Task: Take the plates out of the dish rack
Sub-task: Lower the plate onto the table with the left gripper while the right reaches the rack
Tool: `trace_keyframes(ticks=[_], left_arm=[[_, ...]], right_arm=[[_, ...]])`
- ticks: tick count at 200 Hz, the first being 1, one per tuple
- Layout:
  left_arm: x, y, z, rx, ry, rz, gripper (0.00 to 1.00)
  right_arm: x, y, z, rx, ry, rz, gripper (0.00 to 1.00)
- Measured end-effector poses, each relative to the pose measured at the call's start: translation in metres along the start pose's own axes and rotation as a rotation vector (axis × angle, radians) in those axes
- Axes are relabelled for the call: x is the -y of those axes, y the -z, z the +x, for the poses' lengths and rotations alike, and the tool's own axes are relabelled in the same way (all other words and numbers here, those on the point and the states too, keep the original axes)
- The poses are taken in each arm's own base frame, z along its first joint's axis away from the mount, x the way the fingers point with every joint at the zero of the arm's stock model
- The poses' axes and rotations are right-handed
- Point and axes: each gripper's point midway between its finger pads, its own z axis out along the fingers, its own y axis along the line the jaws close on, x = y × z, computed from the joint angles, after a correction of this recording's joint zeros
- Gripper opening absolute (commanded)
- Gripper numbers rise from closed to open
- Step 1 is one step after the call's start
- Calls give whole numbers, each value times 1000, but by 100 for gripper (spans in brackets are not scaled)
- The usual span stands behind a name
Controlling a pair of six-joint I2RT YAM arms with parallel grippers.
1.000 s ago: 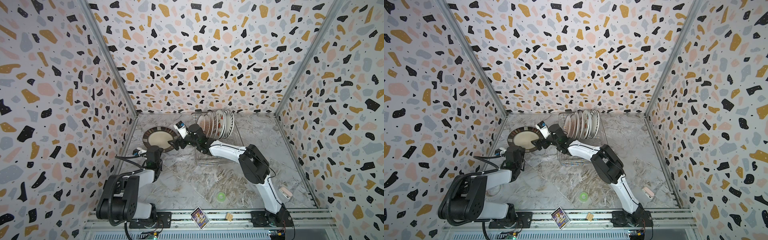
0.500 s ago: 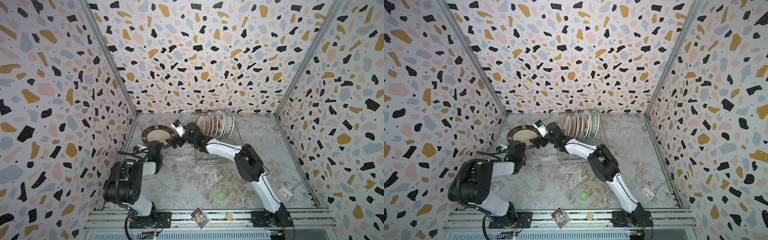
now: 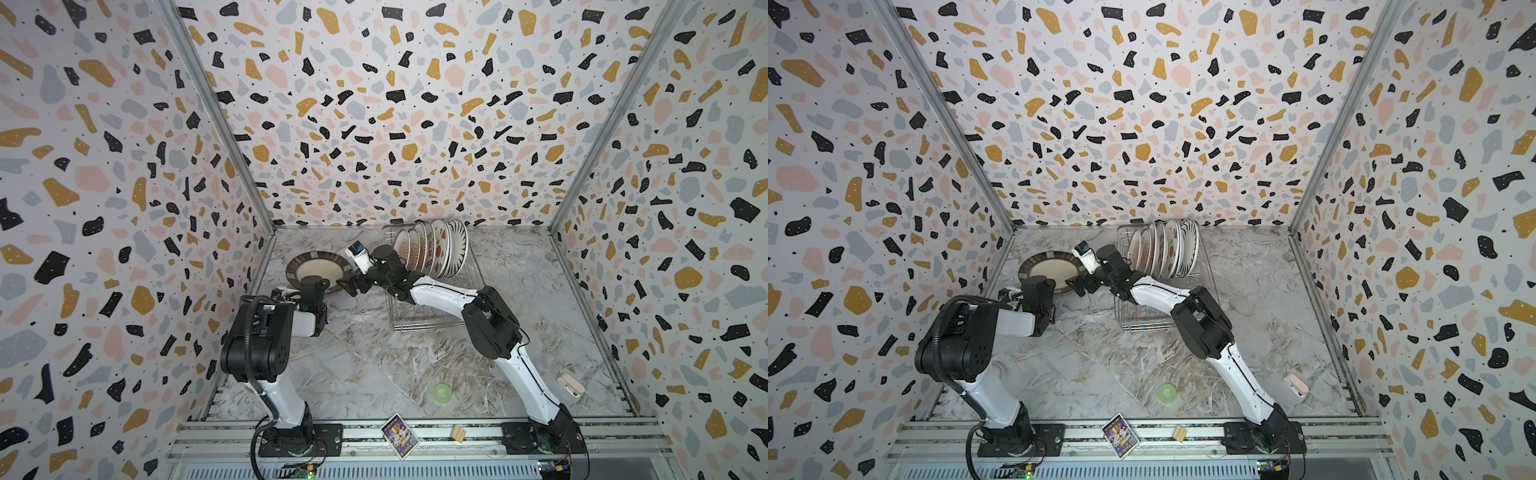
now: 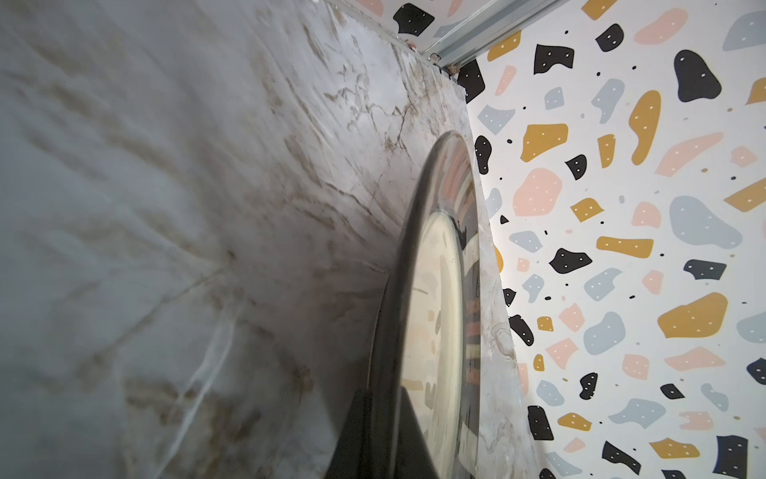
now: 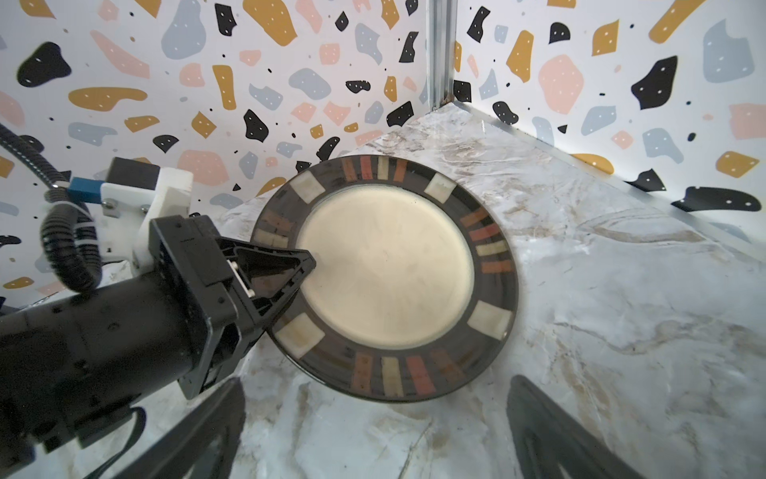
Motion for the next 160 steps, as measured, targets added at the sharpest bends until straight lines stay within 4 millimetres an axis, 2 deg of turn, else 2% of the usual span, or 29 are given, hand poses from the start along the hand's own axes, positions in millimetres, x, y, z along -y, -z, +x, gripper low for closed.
trace_keyframes(ticks=[24, 45, 70, 87, 100, 113, 149, 160], left_arm=[[-1, -5, 1, -1, 31, 3, 0], [1, -10, 2, 0, 45, 4, 8], [1, -16, 5, -2, 81, 8, 8], [2, -23, 8, -8, 102, 14, 9], [5, -28, 10, -8, 112, 19, 21], [7, -30, 10, -6, 123, 28, 22], [8, -31, 10, -5, 142, 34, 24], [8, -31, 10, -4, 145, 34, 27]], right_arm=[[1, 0, 2, 2, 0, 4, 99], [2, 0, 5, -5, -2, 8, 99], [5, 0, 7, 6, -7, 28, 100], [7, 4, 16, 7, -16, 41, 100], [5, 5, 21, 5, -21, 40, 100], [2, 5, 25, 0, -23, 41, 100], [2, 7, 16, 24, -28, 47, 100], [2, 7, 14, 28, -28, 46, 100]])
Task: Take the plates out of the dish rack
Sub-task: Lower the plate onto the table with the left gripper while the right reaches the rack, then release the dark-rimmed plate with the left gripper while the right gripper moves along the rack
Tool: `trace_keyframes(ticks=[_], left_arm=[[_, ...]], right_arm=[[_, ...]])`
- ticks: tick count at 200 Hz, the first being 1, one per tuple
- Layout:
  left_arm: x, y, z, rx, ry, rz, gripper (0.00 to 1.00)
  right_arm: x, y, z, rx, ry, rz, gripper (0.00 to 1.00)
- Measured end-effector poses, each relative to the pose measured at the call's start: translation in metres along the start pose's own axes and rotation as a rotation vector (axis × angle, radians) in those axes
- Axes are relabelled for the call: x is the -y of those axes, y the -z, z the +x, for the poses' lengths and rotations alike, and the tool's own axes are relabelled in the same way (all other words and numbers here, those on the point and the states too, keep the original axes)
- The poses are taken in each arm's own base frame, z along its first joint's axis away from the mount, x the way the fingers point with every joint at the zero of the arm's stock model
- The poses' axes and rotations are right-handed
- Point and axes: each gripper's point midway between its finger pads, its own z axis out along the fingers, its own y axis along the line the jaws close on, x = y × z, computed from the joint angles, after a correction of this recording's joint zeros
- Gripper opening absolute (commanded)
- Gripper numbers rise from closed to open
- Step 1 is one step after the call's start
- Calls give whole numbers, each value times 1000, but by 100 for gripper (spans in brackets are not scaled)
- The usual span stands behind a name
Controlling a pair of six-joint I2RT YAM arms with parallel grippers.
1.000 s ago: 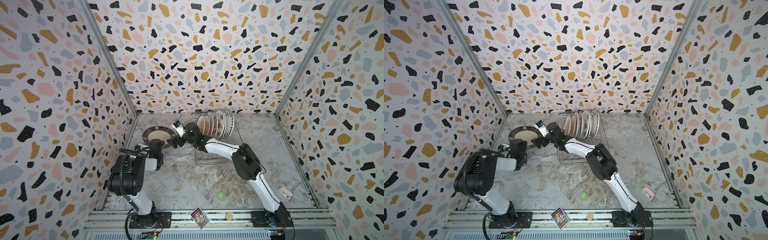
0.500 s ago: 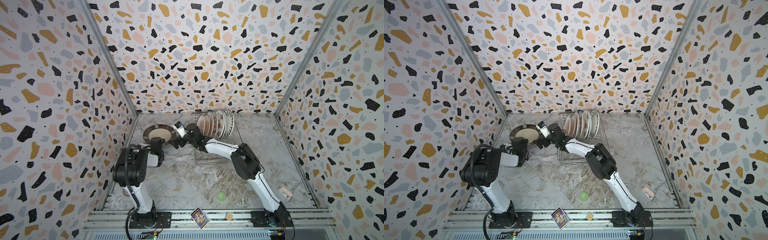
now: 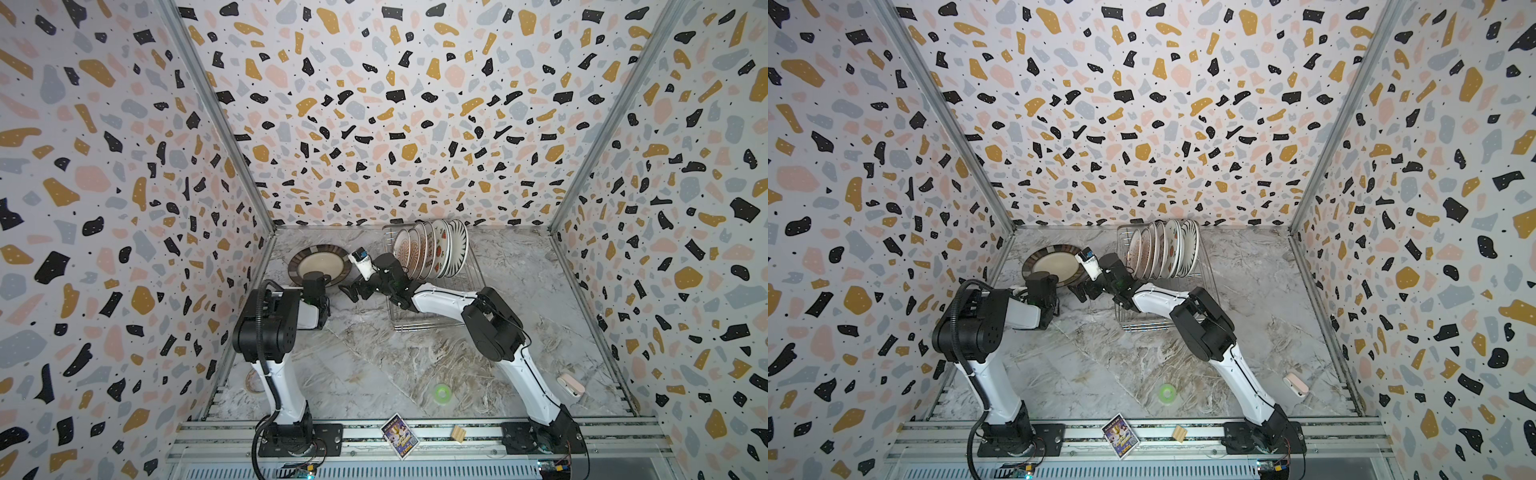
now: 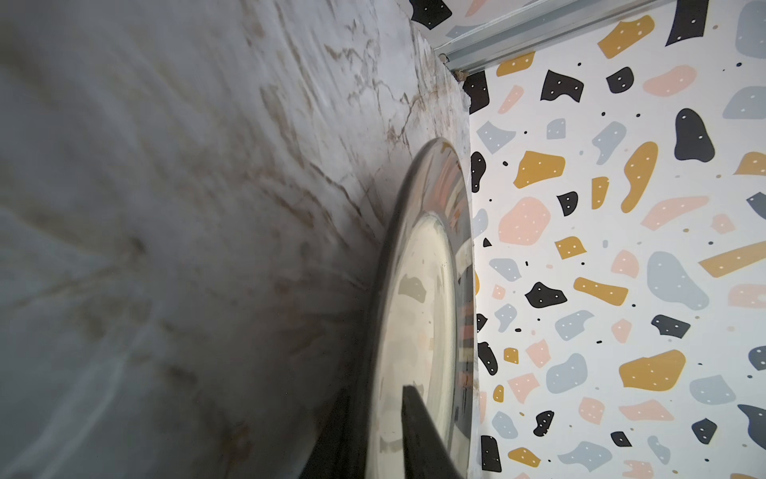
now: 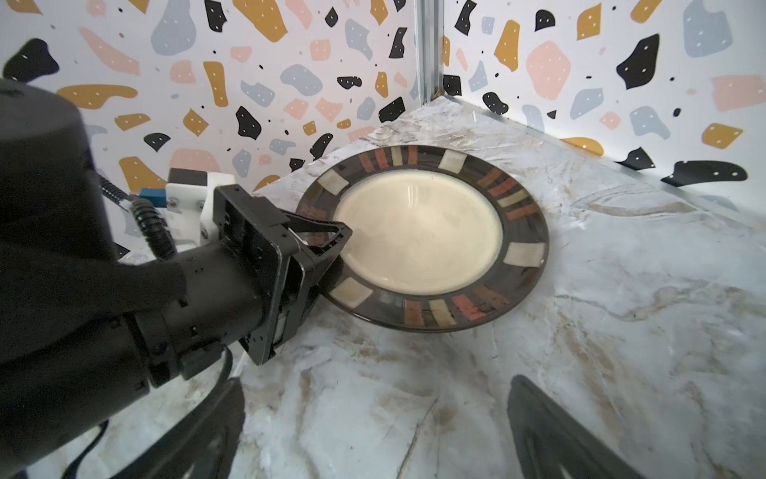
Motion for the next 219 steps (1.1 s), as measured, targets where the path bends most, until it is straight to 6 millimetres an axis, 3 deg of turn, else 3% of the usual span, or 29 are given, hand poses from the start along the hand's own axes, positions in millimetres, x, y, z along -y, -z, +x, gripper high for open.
trace_keyframes(ticks=[16, 50, 60, 73, 107, 134, 179, 219], left_arm=[[0, 0, 0, 1, 2, 1, 46], [1, 0, -2, 8, 0, 3, 61], [1, 0, -3, 10, -2, 0, 72], [2, 1, -5, 17, -1, 0, 100], [23, 11, -14, 31, 14, 44, 100], [18, 24, -20, 42, 5, 30, 100], [20, 48, -32, 67, -3, 44, 100], [14, 61, -36, 65, -16, 39, 100]], right_arm=[[-1, 0, -1, 2, 1, -1, 100], [-2, 5, -9, 13, 5, 13, 100], [-3, 10, -12, 17, 6, 17, 100], [-6, 16, -19, 28, 9, 16, 100], [-14, 32, -45, 73, 26, 22, 100], [-19, 50, -64, 101, 52, 43, 100], [-28, 109, -95, 173, 88, 93, 99], [-17, 160, -116, 234, 81, 231, 99]])
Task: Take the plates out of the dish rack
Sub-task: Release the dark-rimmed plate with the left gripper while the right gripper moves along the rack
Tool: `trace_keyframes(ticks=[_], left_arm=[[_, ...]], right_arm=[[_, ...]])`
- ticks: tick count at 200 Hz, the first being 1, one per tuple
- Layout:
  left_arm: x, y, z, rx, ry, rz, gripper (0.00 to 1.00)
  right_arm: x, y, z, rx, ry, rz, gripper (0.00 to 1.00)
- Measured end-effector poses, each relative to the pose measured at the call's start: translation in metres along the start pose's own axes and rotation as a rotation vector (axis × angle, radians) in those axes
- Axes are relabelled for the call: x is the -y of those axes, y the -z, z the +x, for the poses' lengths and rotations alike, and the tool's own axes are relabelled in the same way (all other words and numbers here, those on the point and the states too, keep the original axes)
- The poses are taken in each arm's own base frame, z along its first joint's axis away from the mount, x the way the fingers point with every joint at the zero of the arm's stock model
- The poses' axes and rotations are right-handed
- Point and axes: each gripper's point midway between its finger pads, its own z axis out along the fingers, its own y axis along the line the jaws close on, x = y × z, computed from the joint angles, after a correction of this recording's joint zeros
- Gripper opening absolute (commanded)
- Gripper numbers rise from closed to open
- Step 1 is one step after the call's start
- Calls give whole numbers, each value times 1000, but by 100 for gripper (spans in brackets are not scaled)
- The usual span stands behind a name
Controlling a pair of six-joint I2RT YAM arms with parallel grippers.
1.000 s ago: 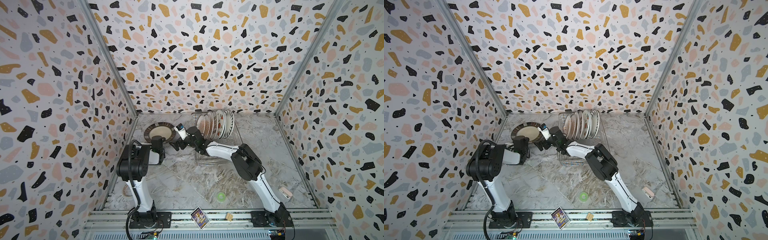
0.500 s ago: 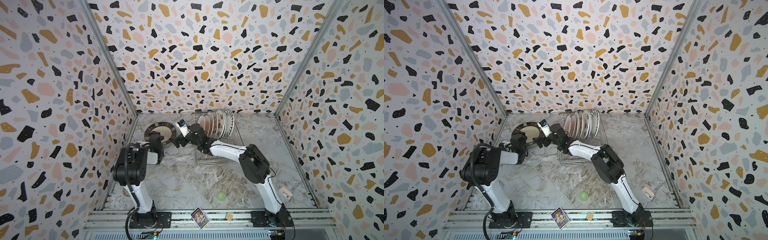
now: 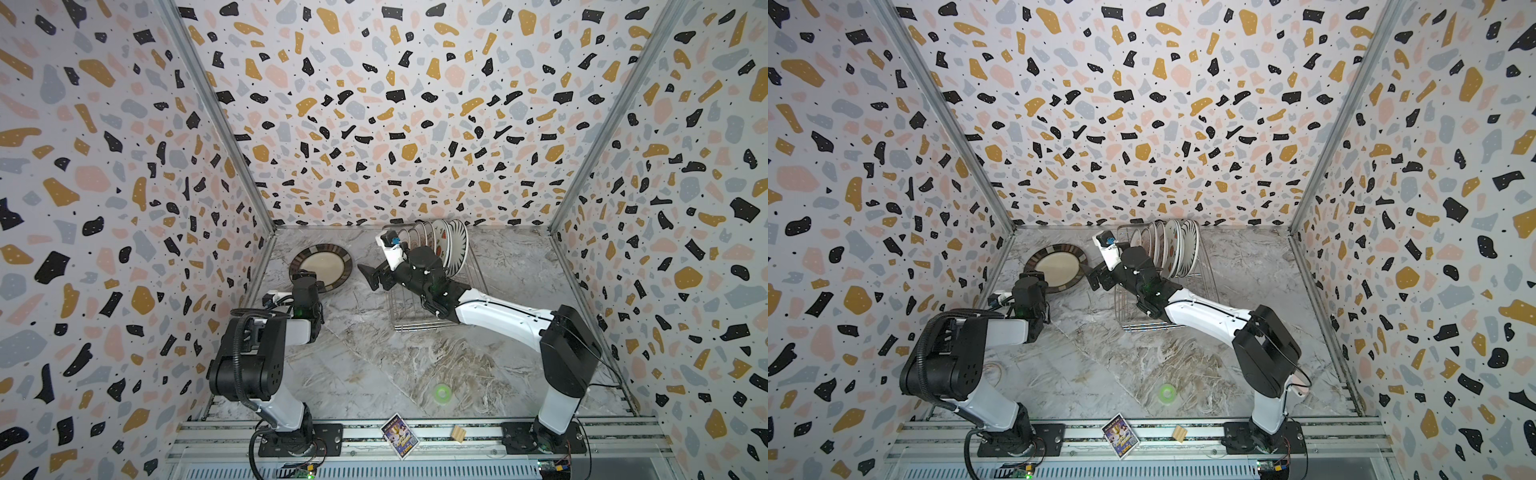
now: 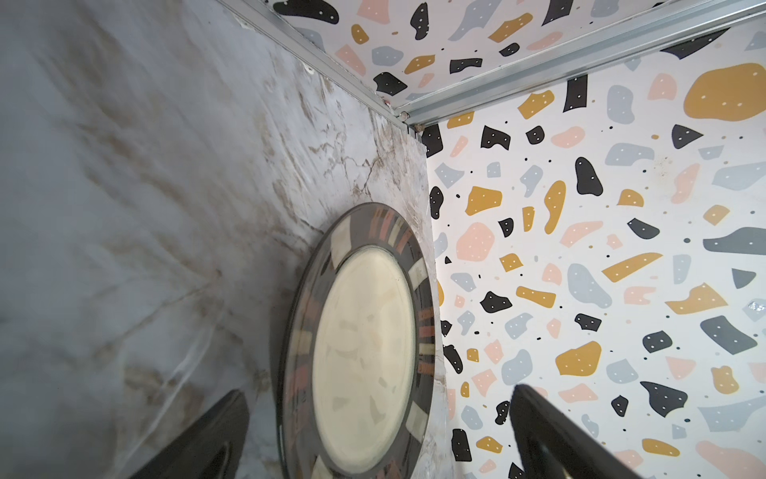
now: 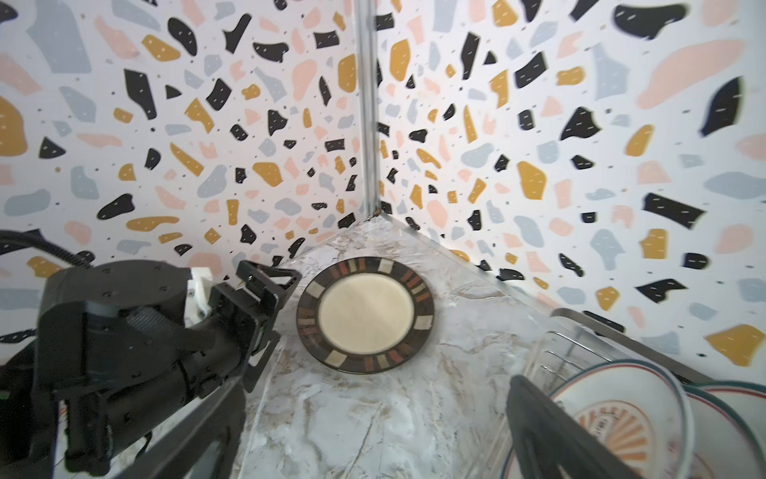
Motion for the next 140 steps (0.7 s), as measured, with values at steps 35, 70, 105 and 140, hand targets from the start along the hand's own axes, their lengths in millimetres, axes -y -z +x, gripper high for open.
trace_keyframes(ticks=[35, 70, 105, 140], left_arm=[[-7, 18, -5, -7, -32, -7, 100], [34, 48, 1, -18, -71, 95, 100], [73, 89, 16, -45, -121, 216, 100], [109, 138, 51, -124, -276, 410, 100]], right_arm=[[36, 41, -3, -20, -60, 87, 99], [116, 108, 5, 41, -144, 233, 99], [141, 148, 27, 68, -211, 242, 99], [140, 150, 25, 71, -245, 164, 87]])
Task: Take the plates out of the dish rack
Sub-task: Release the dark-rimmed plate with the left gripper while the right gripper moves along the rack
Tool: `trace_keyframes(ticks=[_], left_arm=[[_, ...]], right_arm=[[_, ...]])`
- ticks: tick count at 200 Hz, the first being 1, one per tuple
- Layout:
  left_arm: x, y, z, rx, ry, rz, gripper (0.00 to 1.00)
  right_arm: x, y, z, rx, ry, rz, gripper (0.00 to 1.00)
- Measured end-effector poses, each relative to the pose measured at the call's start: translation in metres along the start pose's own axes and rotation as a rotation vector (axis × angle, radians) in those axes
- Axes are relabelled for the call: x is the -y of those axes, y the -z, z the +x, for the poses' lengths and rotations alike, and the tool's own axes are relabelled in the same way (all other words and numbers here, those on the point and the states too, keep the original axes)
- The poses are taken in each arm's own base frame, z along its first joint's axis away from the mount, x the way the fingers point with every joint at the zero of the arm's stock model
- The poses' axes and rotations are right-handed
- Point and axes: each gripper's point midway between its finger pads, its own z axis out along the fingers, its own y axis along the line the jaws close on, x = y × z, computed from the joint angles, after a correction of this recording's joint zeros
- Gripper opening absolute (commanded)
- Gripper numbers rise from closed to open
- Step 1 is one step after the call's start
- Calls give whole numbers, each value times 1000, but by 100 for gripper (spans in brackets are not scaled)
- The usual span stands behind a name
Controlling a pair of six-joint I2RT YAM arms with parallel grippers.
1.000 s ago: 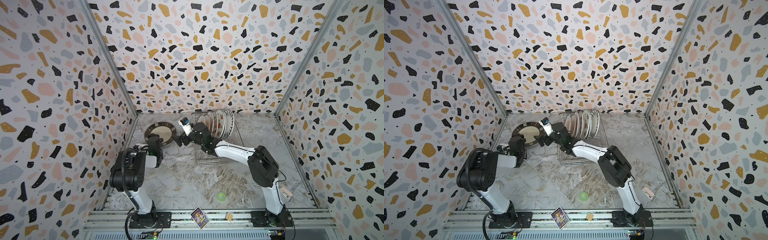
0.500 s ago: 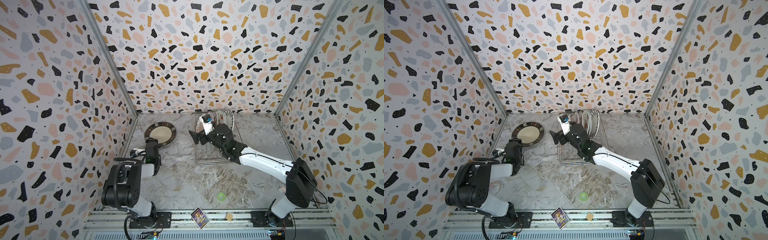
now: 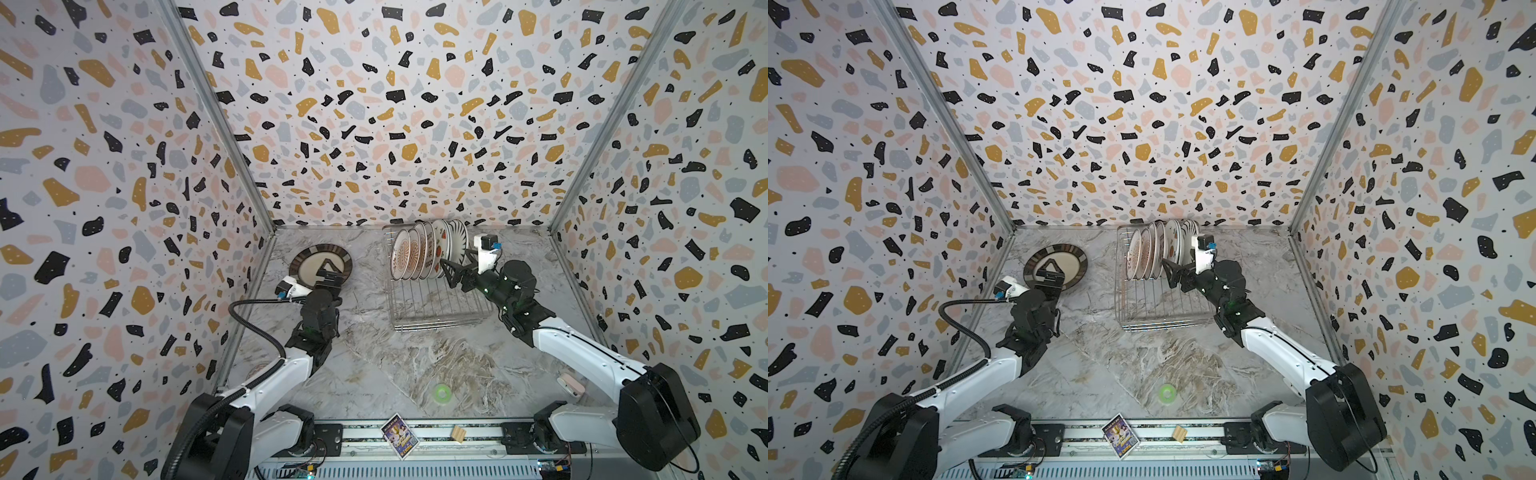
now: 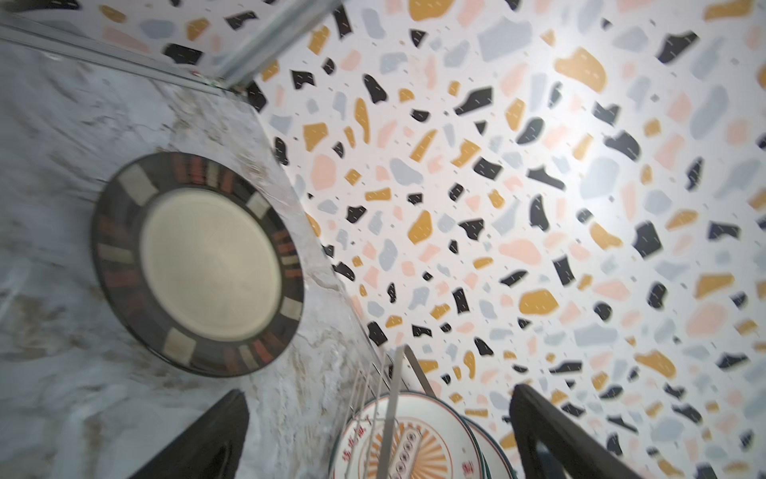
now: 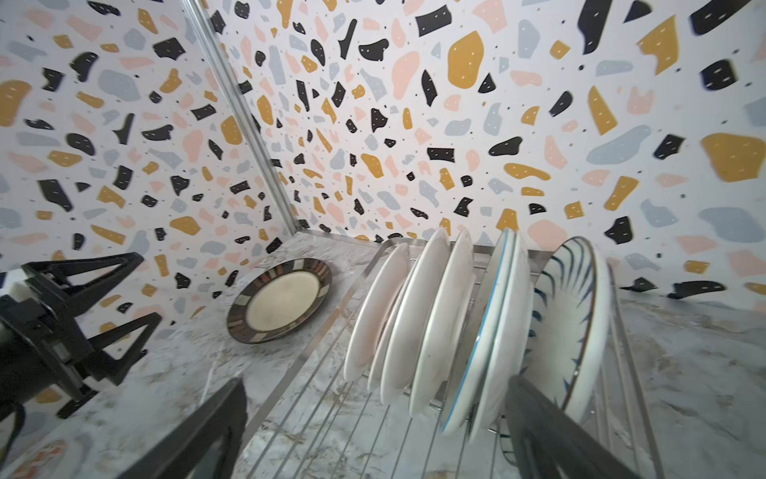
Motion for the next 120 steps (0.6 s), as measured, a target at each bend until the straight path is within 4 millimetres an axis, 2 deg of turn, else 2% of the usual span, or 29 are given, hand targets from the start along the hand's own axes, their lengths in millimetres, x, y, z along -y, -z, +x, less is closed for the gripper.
trace_keyframes(ticks=[25, 61, 82, 93, 120], left_arm=[[34, 9, 18, -97, -117, 147, 100], [77, 30, 51, -241, -260, 385, 100], [90, 44, 71, -310, -330, 473, 100], [98, 53, 80, -332, -349, 515, 100], [110, 64, 87, -343, -333, 592, 100]], right_arm=[[7, -10, -4, -22, -32, -19, 66], [15, -38, -12, -64, -57, -5, 47], [21, -57, -9, -113, -69, 11, 44], [26, -66, -5, -140, -76, 22, 38], [37, -86, 9, -211, -94, 60, 34]])
